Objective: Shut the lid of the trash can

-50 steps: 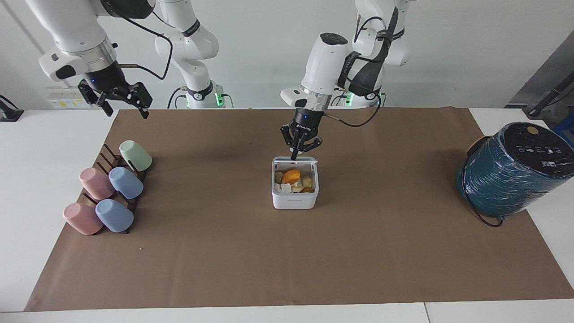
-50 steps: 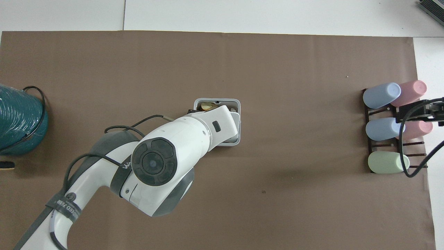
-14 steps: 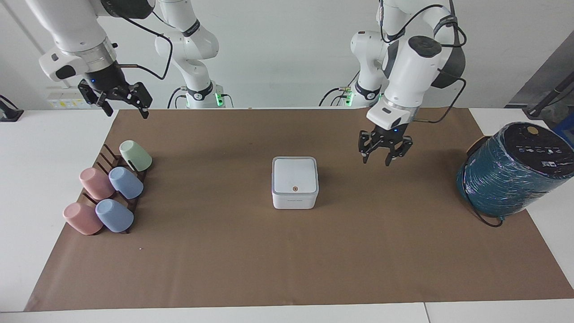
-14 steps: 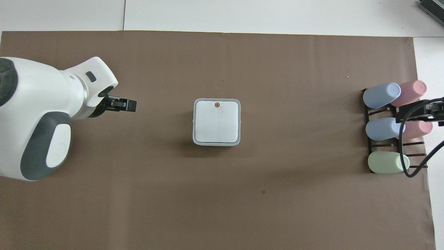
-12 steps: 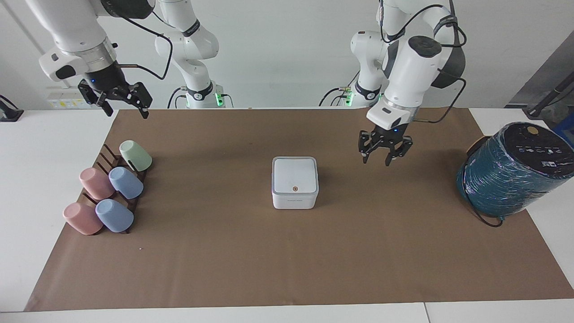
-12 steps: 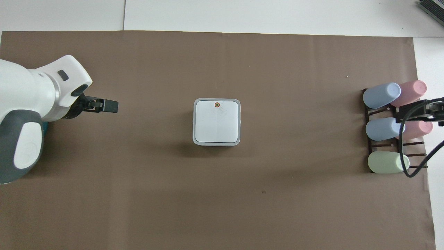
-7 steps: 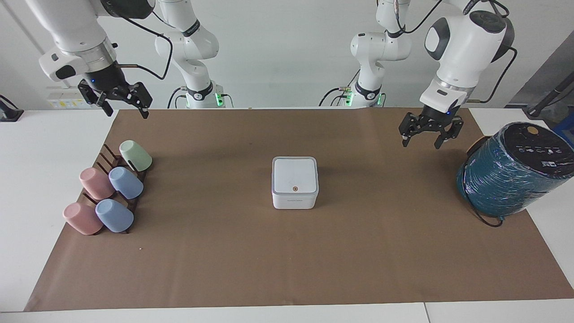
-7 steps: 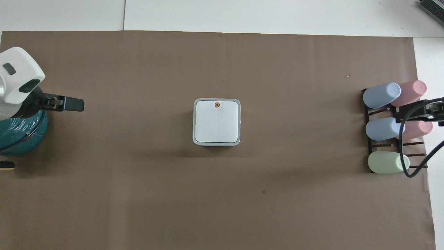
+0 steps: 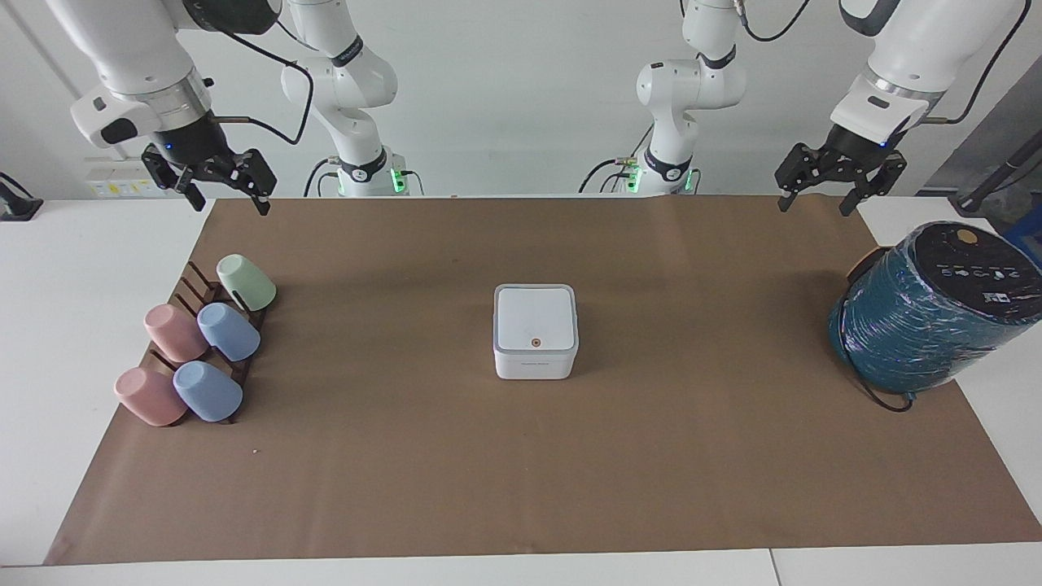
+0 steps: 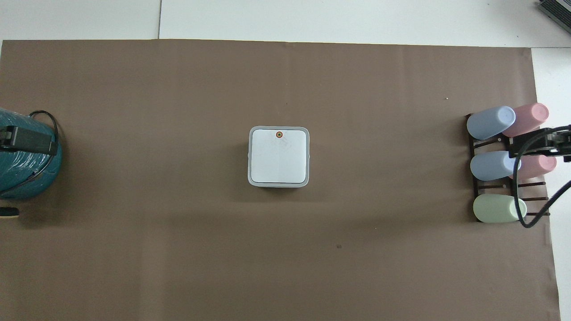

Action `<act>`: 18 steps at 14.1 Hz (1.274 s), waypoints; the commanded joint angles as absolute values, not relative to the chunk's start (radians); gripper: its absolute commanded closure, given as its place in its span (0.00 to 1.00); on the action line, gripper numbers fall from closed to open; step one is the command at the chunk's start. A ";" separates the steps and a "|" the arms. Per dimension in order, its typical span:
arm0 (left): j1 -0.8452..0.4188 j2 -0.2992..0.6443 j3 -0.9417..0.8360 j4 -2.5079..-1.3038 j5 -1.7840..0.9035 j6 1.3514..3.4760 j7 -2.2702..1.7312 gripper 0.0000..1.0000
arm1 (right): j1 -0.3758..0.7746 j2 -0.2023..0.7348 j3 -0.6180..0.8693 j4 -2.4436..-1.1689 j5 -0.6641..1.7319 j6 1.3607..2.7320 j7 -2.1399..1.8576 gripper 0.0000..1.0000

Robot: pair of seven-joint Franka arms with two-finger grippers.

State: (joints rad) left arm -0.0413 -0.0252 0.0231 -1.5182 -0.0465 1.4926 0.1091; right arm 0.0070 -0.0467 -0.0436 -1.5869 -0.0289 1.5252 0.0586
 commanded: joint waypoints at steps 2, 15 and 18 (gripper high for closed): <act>-0.031 -0.011 0.008 -1.456 -0.060 1.427 0.115 0.00 | -0.002 -0.064 -0.038 -1.597 -0.009 1.509 0.037 0.00; -0.035 -0.066 0.002 -1.546 -0.043 1.443 0.106 0.00 | -0.002 -0.064 -0.038 -1.597 -0.009 1.509 0.037 0.00; -0.034 -0.067 0.002 -1.548 -0.043 1.445 0.101 0.00 | -0.002 -0.064 -0.038 -1.597 -0.009 1.509 0.037 0.00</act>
State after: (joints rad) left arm -0.0351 -0.0368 0.0020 -1.5124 -0.0497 1.4378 0.1079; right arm 0.0070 -0.0467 -0.0436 -1.5869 -0.0289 1.5252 0.0586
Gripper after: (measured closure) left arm 0.000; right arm 0.000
